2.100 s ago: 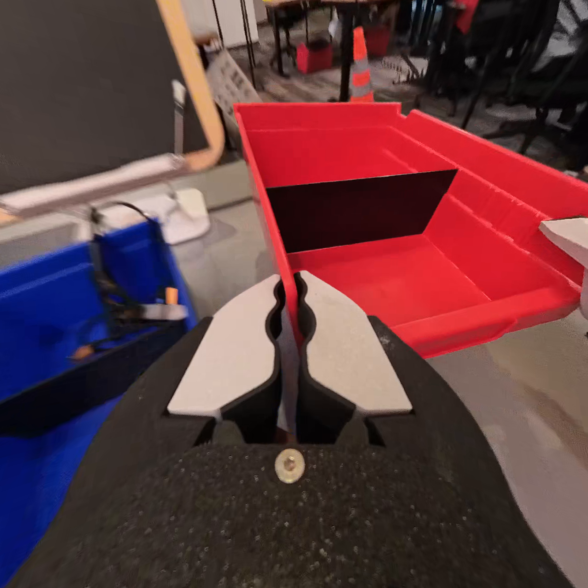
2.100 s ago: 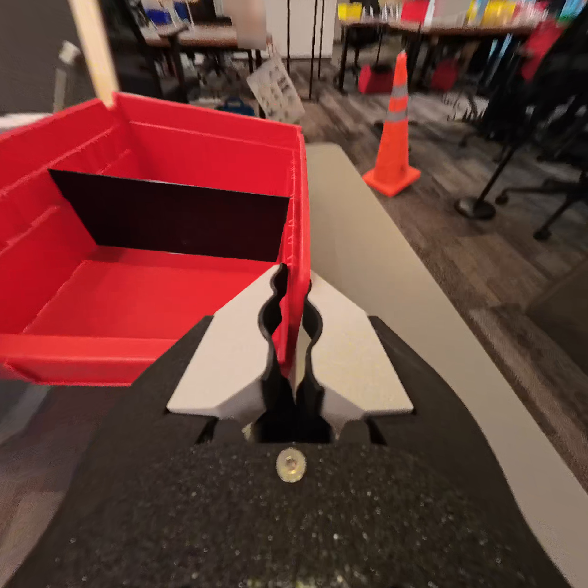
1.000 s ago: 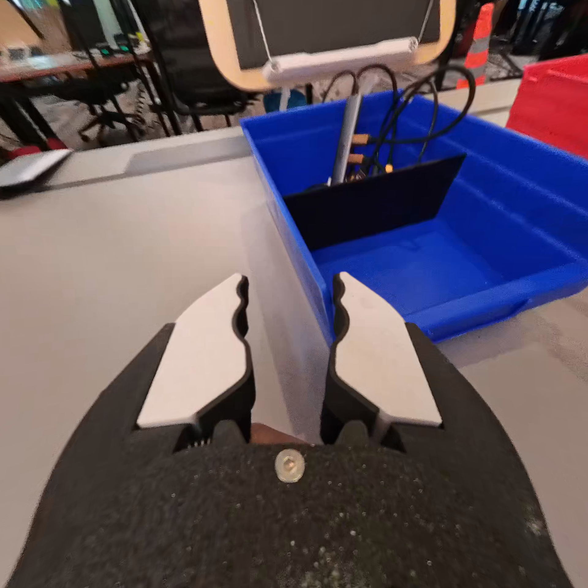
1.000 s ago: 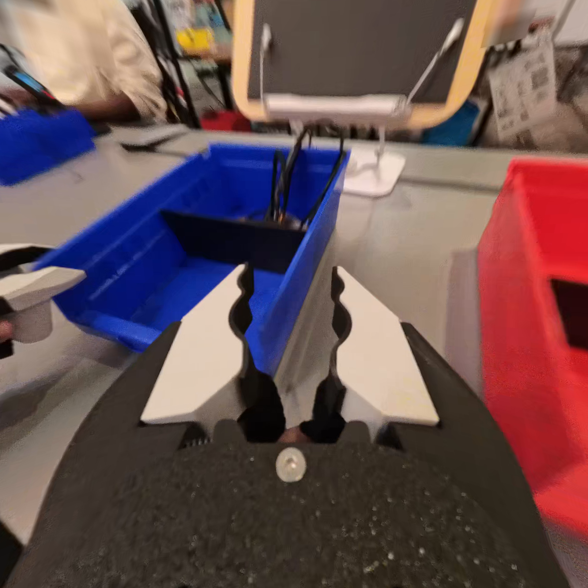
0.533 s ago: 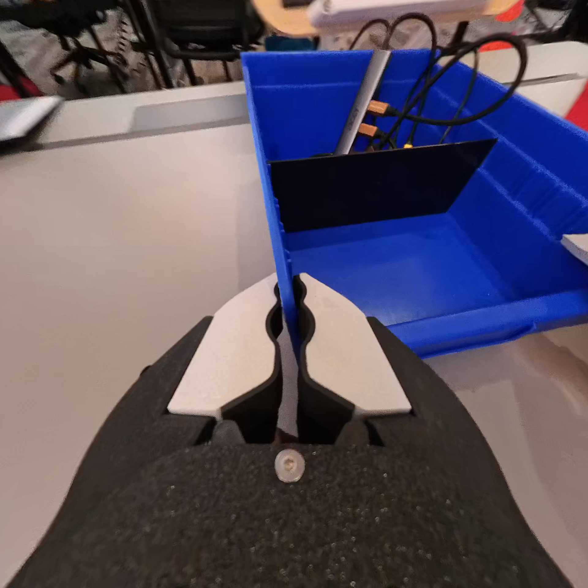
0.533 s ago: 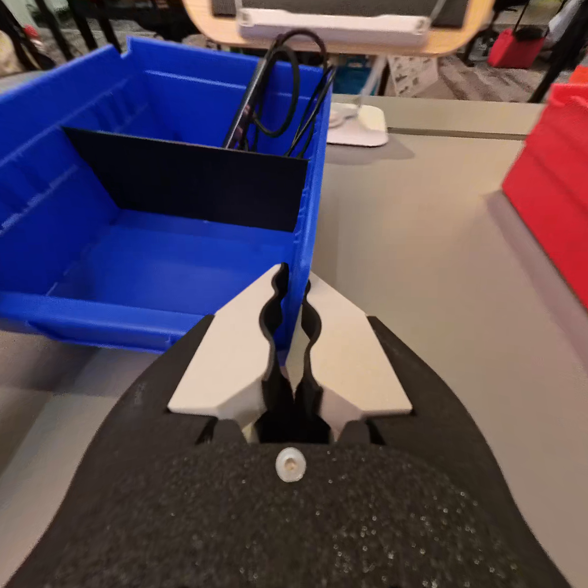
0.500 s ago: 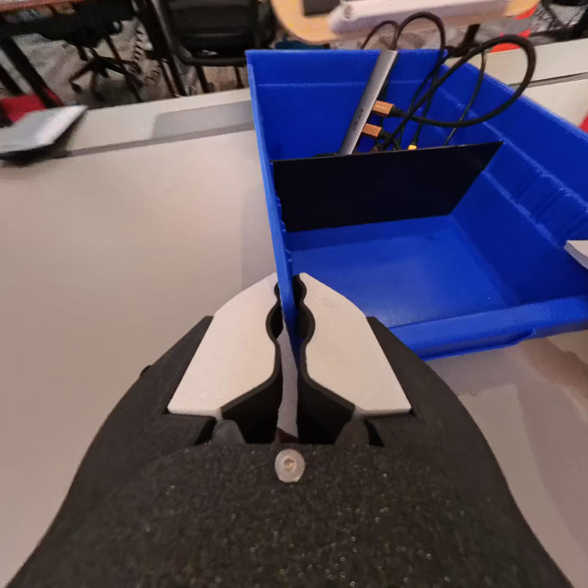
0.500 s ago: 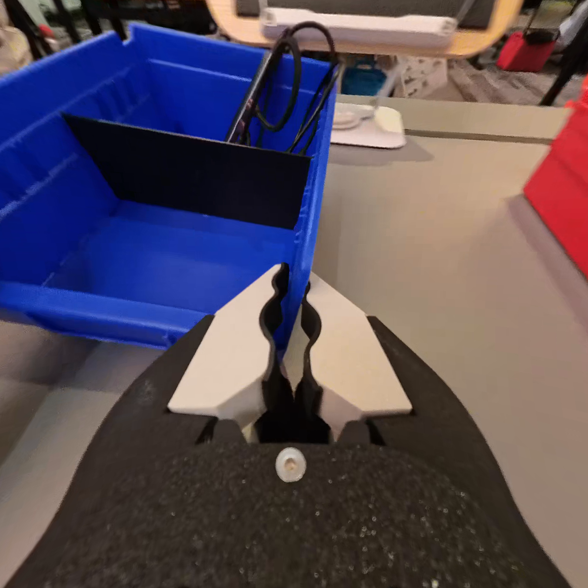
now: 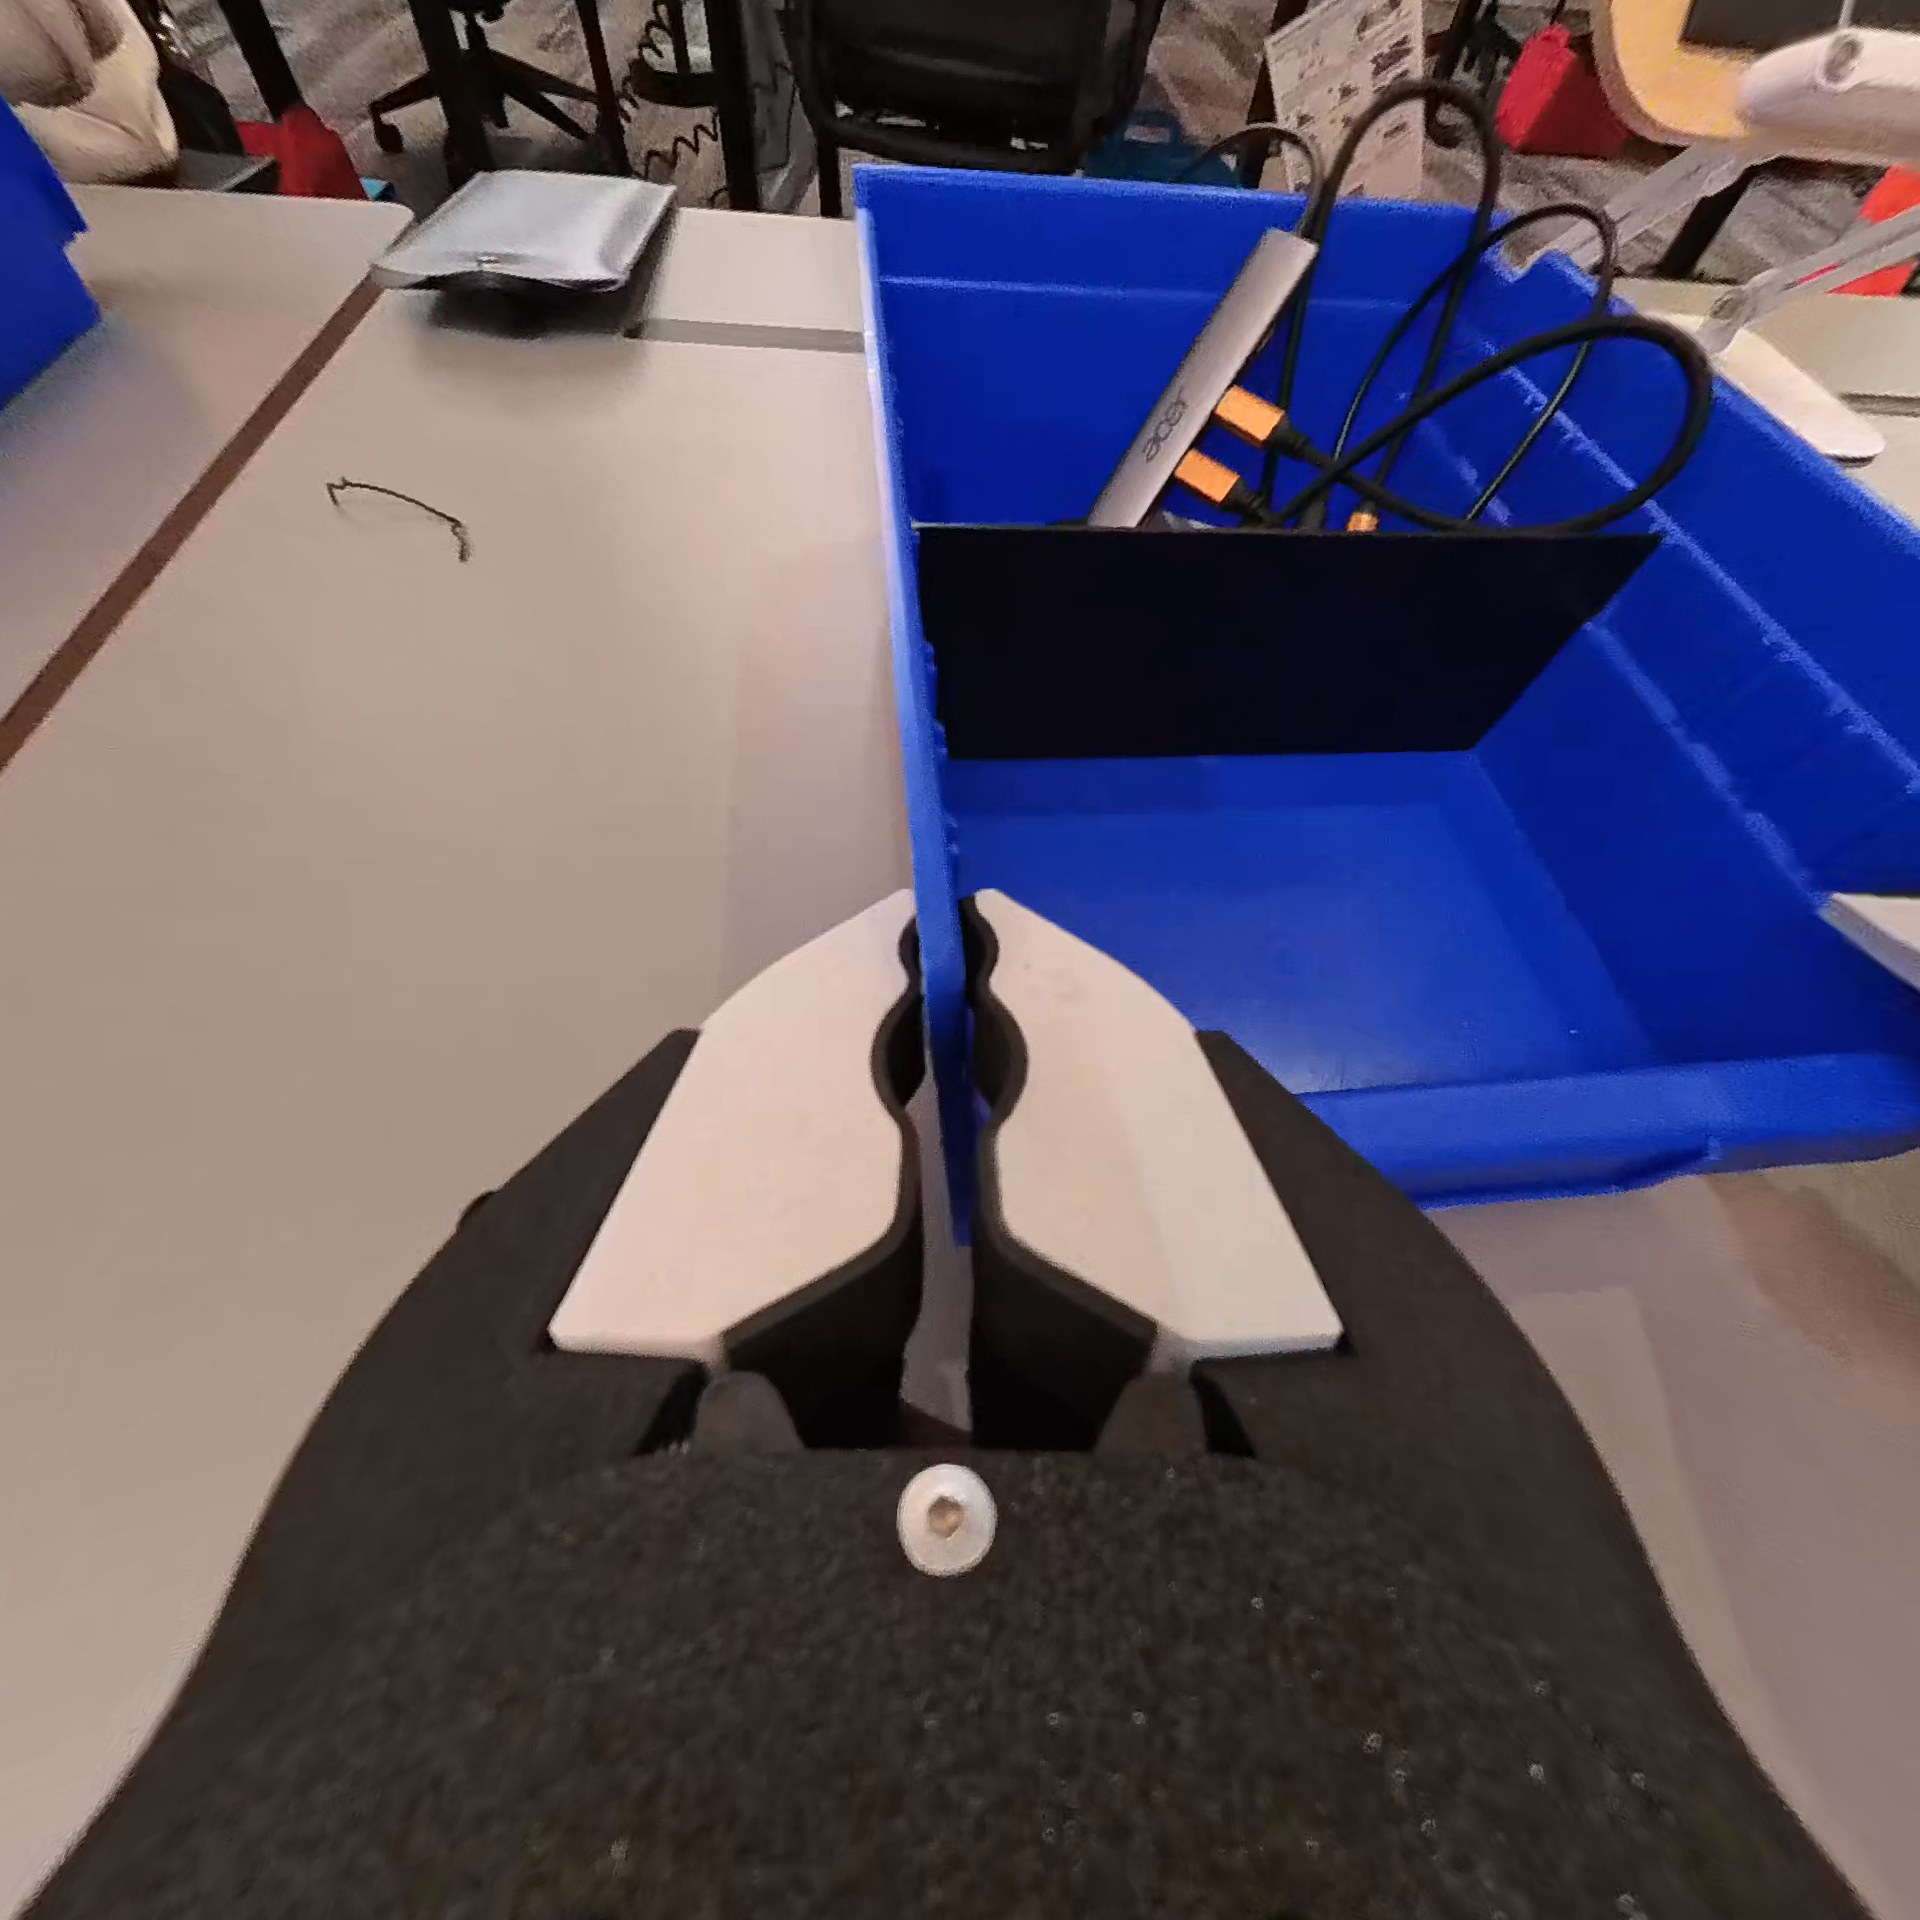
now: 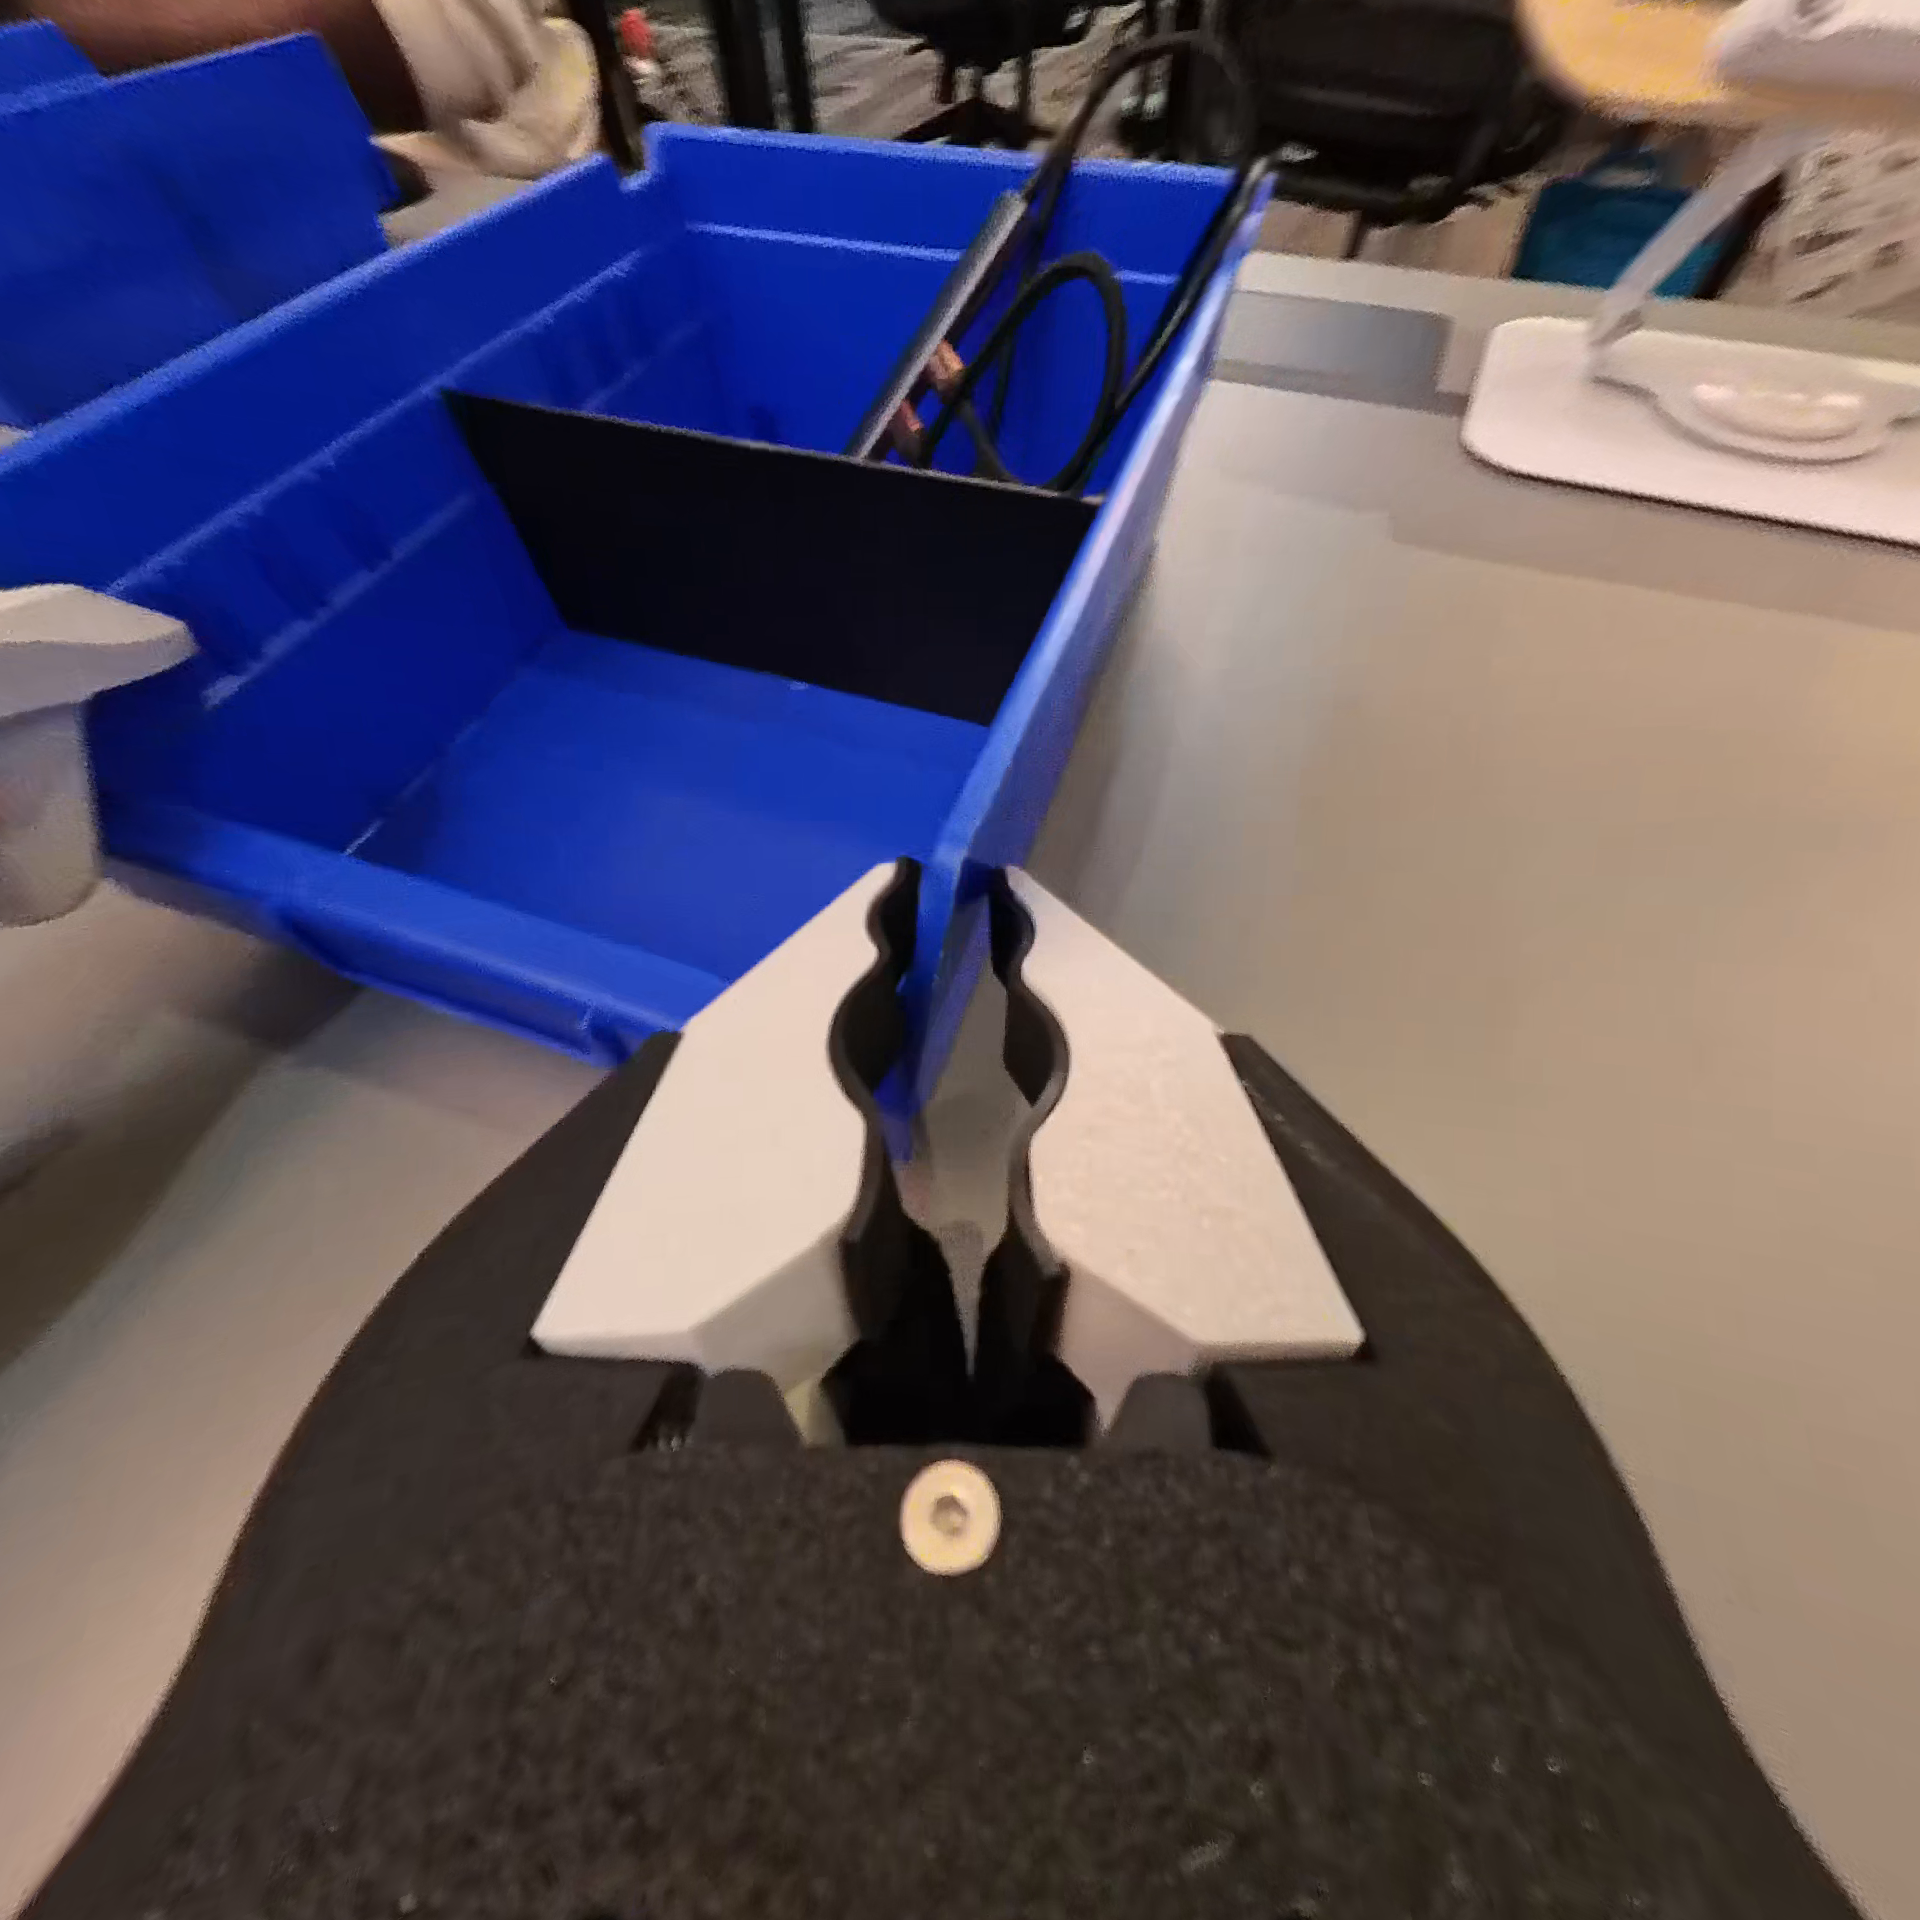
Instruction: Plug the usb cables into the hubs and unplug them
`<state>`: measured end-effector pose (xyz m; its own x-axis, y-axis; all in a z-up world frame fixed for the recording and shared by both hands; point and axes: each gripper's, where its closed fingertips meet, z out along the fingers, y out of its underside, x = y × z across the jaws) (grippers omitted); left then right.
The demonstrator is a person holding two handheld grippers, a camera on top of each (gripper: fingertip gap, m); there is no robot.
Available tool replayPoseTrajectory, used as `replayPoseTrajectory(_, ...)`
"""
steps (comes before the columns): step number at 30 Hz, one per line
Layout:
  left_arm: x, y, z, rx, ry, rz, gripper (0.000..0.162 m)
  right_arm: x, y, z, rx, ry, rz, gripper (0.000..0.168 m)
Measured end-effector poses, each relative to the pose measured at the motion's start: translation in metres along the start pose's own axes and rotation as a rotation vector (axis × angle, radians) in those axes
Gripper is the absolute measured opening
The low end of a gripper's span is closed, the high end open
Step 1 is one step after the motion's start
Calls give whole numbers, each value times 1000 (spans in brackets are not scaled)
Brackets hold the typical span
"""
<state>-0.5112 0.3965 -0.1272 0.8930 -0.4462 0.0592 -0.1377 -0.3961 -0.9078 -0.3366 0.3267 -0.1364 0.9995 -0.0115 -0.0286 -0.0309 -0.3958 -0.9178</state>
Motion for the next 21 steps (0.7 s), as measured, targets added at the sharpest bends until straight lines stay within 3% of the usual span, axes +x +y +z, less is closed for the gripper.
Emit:
replayPoseTrajectory(5,0,-5,-3,40,-27,-46,6,-2,0,-50,-23,-359,-28,31)
replayPoseTrajectory(9,-5,-34,-36,180,-122,-117,40,58,-9,-112,59,-511,-62,34)
replayPoseTrajectory(12,4,-59,-72,366,-194,-132,41,150,-6,-146,127,-444,-14,37)
replayPoseTrajectory(14,23,-55,-82,393,-204,-104,39,219,10,-168,142,-383,54,44)
replayPoseTrajectory(16,54,-35,-82,346,-144,-89,38,280,19,-198,197,-340,184,45)
replayPoseTrajectory(18,90,-19,-77,266,-16,-104,34,333,5,-236,351,-317,348,42)
replayPoseTrajectory(21,125,-1,-61,157,116,-56,34,427,9,-270,481,-42,527,38)
